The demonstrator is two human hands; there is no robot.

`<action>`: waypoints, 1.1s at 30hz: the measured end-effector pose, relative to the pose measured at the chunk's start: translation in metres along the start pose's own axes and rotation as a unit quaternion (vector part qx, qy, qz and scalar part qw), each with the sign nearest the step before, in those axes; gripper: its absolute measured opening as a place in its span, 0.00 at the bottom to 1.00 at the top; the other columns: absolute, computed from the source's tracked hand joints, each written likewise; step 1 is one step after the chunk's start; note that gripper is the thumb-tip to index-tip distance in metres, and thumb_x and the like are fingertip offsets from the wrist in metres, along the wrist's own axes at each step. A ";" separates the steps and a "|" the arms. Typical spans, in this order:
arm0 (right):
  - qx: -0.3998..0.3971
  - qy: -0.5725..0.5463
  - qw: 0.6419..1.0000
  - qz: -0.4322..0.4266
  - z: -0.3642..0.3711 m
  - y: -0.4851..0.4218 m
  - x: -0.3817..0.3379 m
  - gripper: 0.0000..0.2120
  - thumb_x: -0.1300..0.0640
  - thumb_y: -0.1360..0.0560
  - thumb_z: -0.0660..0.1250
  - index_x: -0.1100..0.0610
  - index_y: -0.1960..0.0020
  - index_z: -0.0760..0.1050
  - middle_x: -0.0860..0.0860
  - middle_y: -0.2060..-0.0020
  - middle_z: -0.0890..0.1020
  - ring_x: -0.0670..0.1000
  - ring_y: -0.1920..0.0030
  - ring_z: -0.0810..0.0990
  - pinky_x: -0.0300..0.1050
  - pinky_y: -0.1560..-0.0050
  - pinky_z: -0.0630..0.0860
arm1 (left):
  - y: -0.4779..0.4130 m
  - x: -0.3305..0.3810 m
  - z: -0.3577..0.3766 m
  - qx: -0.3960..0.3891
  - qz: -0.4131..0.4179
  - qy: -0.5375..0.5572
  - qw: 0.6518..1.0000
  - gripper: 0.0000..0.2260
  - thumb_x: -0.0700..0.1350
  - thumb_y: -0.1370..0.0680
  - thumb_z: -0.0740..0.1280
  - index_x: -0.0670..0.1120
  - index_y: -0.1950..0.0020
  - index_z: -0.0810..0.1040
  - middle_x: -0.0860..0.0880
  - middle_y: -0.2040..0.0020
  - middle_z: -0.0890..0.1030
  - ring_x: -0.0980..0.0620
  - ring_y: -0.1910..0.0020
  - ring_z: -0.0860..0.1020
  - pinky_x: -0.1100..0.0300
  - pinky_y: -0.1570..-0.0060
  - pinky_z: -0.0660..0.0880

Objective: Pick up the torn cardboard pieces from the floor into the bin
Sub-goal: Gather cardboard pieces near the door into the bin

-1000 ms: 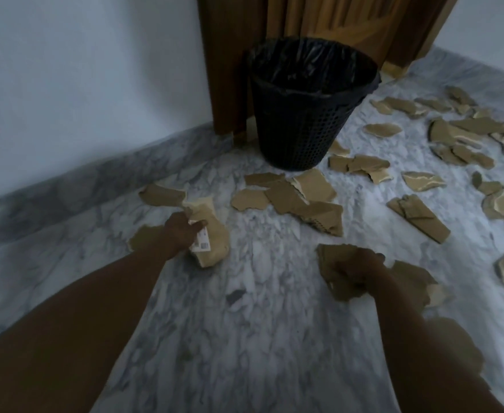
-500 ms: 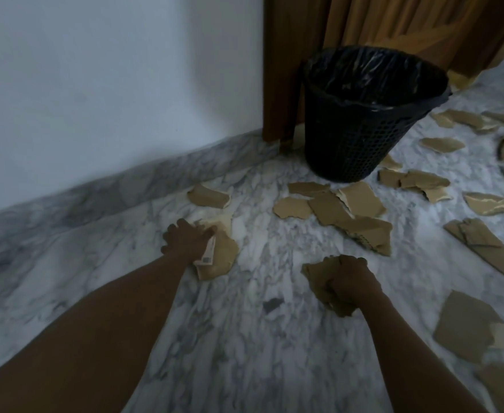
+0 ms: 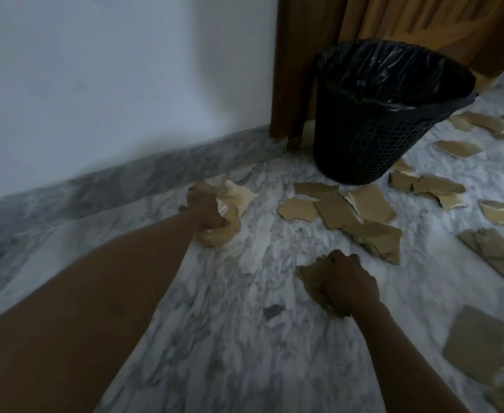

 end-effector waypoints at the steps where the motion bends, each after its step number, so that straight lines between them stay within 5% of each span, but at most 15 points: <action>1: 0.011 -0.020 1.000 -0.021 0.003 -0.002 0.000 0.20 0.50 0.23 0.62 0.55 0.34 0.65 0.58 0.42 0.72 0.62 0.46 0.78 0.58 0.44 0.75 | -0.009 0.003 -0.005 -0.004 0.004 -0.045 0.999 0.48 0.62 0.30 0.73 0.45 0.20 0.52 0.39 0.21 0.50 0.35 0.23 0.51 0.37 0.28 0.56; 5: 0.050 -0.179 0.982 -0.032 0.010 -0.014 0.009 0.28 0.61 0.27 0.69 0.54 0.29 0.66 0.55 0.53 0.82 0.58 0.55 0.82 0.46 0.60 0.77 | -0.042 0.010 -0.010 -0.020 0.068 -0.129 0.989 0.50 0.69 0.35 0.73 0.52 0.21 0.56 0.46 0.19 0.47 0.36 0.22 0.48 0.33 0.29 0.50; 7: 0.110 -0.178 0.977 -0.036 0.003 -0.023 0.019 0.07 0.62 0.28 0.72 0.59 0.51 0.76 0.52 0.66 0.80 0.56 0.63 0.81 0.39 0.70 0.71 | -0.046 0.010 -0.008 -0.032 0.085 -0.113 0.989 0.51 0.69 0.36 0.73 0.48 0.21 0.57 0.44 0.21 0.57 0.38 0.24 0.59 0.41 0.28 0.59; 9: 0.152 -0.199 0.968 -0.017 -0.007 -0.042 0.038 0.08 0.58 0.28 0.73 0.62 0.62 0.77 0.55 0.71 0.80 0.57 0.69 0.80 0.47 0.74 0.74 | -0.051 0.015 -0.005 -0.016 0.101 -0.096 0.990 0.49 0.68 0.35 0.74 0.45 0.23 0.60 0.43 0.25 0.65 0.41 0.28 0.67 0.49 0.31 0.66; 12: 0.113 -0.188 0.975 0.023 -0.025 -0.078 0.066 0.20 0.48 0.32 0.76 0.59 0.46 0.81 0.58 0.52 0.84 0.59 0.51 0.83 0.57 0.53 0.82 | -0.048 0.019 0.001 0.017 0.133 -0.050 0.990 0.42 0.63 0.34 0.77 0.44 0.28 0.68 0.41 0.29 0.71 0.41 0.32 0.71 0.52 0.35 0.68; 15: 0.002 -0.135 0.990 0.037 -0.031 -0.103 0.082 0.44 0.45 0.31 0.77 0.61 0.24 0.62 0.58 0.24 0.63 0.59 0.24 0.62 0.60 0.29 0.67 | -0.039 0.019 0.016 0.028 0.170 0.008 0.985 0.30 0.58 0.34 0.79 0.43 0.40 0.76 0.42 0.40 0.79 0.42 0.41 0.76 0.56 0.46 0.71; 18: -0.053 -0.075 0.995 0.035 -0.031 -0.106 0.083 0.52 0.40 0.31 0.76 0.60 0.20 0.50 0.56 0.21 0.55 0.60 0.23 0.56 0.56 0.26 0.63 | -0.025 0.019 0.025 0.012 0.180 0.018 0.984 0.28 0.59 0.36 0.80 0.44 0.45 0.76 0.43 0.44 0.78 0.43 0.44 0.77 0.58 0.53 0.69; 24: -0.086 0.042 0.995 0.031 -0.010 -0.068 0.037 0.33 0.43 0.26 0.68 0.56 0.27 0.65 0.55 0.28 0.63 0.64 0.26 0.57 0.65 0.28 0.59 | -0.003 0.049 0.023 0.008 0.181 -0.107 0.978 0.43 0.68 0.37 0.75 0.45 0.30 0.69 0.42 0.30 0.68 0.42 0.25 0.56 0.53 0.31 0.57; 28: -0.089 0.074 0.993 0.025 0.011 -0.039 0.022 0.23 0.50 0.23 0.65 0.57 0.31 0.70 0.58 0.31 0.68 0.65 0.28 0.62 0.63 0.30 0.61 | 0.006 0.053 0.024 -0.007 0.165 -0.047 0.985 0.32 0.57 0.34 0.78 0.44 0.38 0.72 0.43 0.39 0.77 0.45 0.41 0.75 0.57 0.47 0.71; 33: 0.005 0.032 0.999 0.010 0.012 -0.015 0.028 0.17 0.53 0.25 0.67 0.53 0.37 0.71 0.57 0.42 0.73 0.64 0.37 0.70 0.60 0.39 0.70 | 0.022 0.048 0.030 0.001 0.140 -0.048 0.989 0.35 0.55 0.34 0.79 0.43 0.36 0.66 0.42 0.41 0.77 0.43 0.44 0.78 0.56 0.52 0.71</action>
Point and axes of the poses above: each hand's wrist, its own y-axis away from the middle knuckle, its own z-axis out of the palm, x = y × z, the point moved 2 cm from there along -y, towards the middle knuckle
